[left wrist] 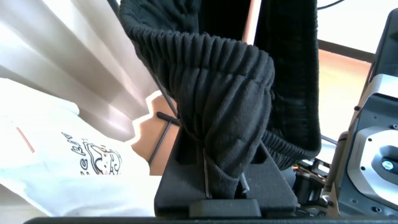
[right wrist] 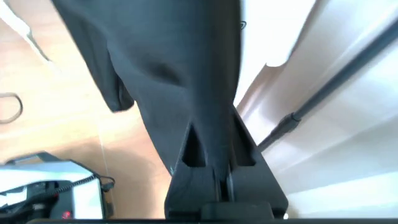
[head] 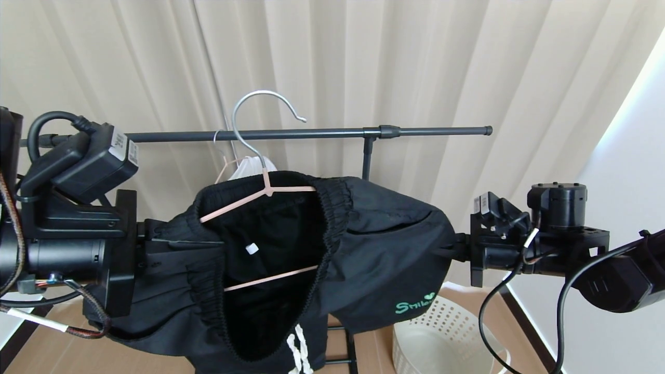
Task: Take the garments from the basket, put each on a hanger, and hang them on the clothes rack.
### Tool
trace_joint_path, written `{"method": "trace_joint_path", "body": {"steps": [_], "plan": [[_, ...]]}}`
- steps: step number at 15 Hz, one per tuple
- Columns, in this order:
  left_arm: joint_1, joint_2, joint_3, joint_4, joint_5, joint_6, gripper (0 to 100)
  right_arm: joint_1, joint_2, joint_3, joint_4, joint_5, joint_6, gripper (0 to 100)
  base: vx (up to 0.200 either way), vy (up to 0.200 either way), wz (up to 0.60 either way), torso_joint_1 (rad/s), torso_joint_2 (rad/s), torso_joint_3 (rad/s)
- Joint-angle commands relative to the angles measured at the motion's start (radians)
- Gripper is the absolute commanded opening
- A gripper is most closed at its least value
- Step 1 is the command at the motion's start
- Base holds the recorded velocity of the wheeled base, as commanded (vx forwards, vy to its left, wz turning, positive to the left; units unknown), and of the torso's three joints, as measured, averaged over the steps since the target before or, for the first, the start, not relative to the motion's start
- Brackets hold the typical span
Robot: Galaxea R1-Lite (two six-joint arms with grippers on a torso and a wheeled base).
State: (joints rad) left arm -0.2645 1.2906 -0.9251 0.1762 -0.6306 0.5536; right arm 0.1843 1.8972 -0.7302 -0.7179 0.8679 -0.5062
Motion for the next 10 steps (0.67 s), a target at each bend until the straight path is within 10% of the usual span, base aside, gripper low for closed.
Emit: {"method": "trace_joint_path", "body": {"steps": [1,10], "plan": [[0.014,-0.024,0.005,0.0,0.0,-0.004,0,-0.008,0.002,-0.005,-0.003,0.0,0.001,0,0.0,0.0,0.0,0.0,0.0,0.0],[0.048,-0.057,0.003,0.0,-0.004,-0.061,0,-0.04,0.037,-0.044,-0.002,-0.003,0.037,0,0.0,0.0,0.0,0.0,0.0,0.0]]}}
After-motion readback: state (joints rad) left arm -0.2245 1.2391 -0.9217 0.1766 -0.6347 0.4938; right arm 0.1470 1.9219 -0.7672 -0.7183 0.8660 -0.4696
